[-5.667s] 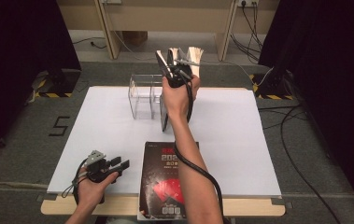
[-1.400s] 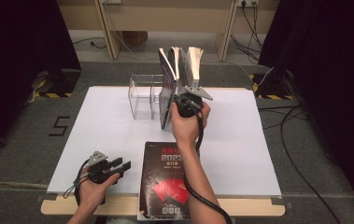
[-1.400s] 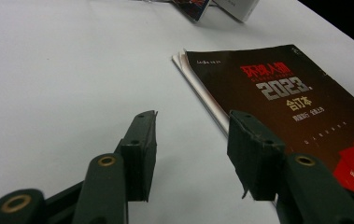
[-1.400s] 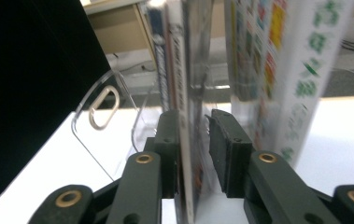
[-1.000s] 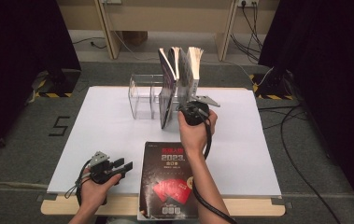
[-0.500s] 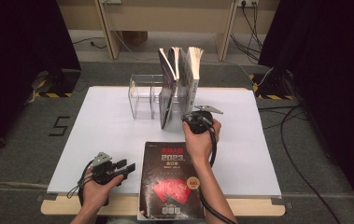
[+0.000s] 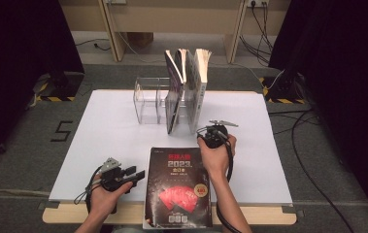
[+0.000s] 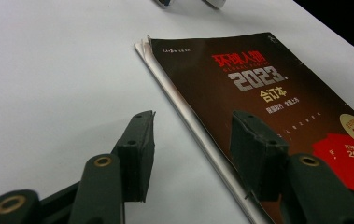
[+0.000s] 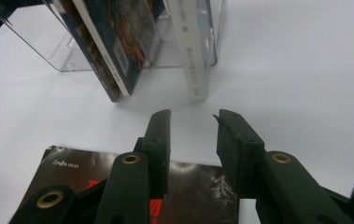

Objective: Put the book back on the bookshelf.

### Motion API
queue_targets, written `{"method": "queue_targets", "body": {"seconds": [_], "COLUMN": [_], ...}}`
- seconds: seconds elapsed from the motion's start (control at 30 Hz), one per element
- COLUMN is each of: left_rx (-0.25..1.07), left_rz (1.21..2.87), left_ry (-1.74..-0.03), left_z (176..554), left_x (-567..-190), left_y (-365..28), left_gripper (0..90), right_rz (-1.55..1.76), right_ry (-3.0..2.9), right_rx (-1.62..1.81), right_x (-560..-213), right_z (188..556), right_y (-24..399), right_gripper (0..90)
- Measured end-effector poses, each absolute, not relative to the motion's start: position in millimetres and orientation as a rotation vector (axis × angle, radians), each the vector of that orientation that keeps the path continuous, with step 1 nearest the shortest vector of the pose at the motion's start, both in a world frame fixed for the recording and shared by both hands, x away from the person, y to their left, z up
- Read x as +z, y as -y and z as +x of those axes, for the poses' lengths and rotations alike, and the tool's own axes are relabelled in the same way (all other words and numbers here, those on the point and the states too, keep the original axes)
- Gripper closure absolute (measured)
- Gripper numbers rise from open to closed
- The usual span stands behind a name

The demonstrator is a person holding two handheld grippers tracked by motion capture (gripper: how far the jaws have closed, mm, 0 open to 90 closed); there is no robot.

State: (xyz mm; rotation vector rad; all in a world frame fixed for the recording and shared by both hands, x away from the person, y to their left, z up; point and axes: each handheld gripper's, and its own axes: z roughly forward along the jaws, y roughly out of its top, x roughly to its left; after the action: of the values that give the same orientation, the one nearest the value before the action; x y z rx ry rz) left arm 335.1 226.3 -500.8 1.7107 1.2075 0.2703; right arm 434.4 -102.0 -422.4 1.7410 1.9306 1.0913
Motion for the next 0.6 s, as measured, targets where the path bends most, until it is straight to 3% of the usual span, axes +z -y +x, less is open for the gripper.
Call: {"method": "queue_targets", "body": {"seconds": [0.6], "left_rx": [0.237], "left_rz": [1.739], "left_ry": [-1.213], "left_z": [341.3], "left_x": [-506.9], "left_y": [-215.2], "left_gripper": [49.1], "right_rz": [1.879], "right_ry": [-2.013], "right_rx": [1.002], "right_x": [-463.6], "right_z": [442.1], "right_y": [117.3], "right_gripper": [63.8]}}
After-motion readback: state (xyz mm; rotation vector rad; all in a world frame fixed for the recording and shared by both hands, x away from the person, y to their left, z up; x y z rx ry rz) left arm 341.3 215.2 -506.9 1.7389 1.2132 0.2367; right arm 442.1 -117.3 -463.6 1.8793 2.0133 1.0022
